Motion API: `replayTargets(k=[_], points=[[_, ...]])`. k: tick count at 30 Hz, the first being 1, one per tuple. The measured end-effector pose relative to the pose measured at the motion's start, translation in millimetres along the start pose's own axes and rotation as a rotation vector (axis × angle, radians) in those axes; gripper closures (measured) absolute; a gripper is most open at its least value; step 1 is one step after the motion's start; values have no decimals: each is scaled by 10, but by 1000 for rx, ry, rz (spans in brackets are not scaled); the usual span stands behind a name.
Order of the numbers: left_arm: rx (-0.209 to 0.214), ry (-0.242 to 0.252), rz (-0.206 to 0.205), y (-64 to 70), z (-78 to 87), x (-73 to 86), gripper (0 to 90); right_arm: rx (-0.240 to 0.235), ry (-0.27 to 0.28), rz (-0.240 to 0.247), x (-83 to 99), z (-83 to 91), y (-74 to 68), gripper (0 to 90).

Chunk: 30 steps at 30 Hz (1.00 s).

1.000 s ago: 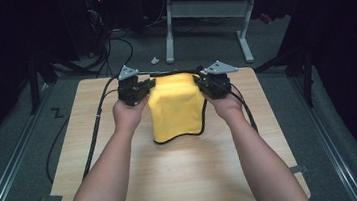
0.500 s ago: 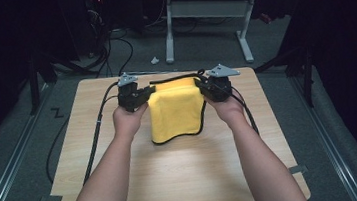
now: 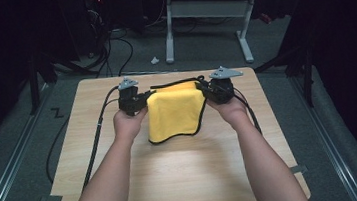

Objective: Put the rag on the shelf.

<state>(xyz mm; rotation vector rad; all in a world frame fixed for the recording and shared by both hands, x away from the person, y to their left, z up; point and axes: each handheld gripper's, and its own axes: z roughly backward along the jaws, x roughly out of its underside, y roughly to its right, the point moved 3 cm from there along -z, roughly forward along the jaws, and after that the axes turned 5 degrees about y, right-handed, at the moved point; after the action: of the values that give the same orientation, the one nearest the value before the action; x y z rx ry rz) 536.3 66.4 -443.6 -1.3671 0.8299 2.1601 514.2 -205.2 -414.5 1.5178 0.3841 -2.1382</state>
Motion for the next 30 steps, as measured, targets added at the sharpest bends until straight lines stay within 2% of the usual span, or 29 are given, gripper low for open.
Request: replayTargets(k=[2, 4, 8, 14, 18, 19, 23, 27, 30], points=[[6, 0, 4, -1, -15, 12, 847, -13, -3, -5, 23, 2, 16, 815], [9, 3, 12, -2, -29, 20, 847, 2, 2, -8, 33, 0, 17, 817], [14, 5, 29, -13, -38, 45, 846, 12, 9, -47, 49, -25, 41, 817], [28, 2, 60, -38, -69, 109, 846, 2, 5, -91, 76, -66, 74, 816], [28, -9, 69, -40, -93, 141, 847, 2, -3, -99, 95, -80, 82, 815], [27, -19, 60, -32, -105, 155, 847, 4, -5, -95, 102, -82, 80, 816], [30, -16, 79, -41, -118, 195, 850, 15, -24, -98, 164, -104, 83, 815], [30, -30, 74, -49, -122, 247, 850, 9, -31, -102, 226, -119, 82, 812], [29, -35, 80, -57, -128, 289, 850, 5, -42, -123, 294, -147, 84, 811]])
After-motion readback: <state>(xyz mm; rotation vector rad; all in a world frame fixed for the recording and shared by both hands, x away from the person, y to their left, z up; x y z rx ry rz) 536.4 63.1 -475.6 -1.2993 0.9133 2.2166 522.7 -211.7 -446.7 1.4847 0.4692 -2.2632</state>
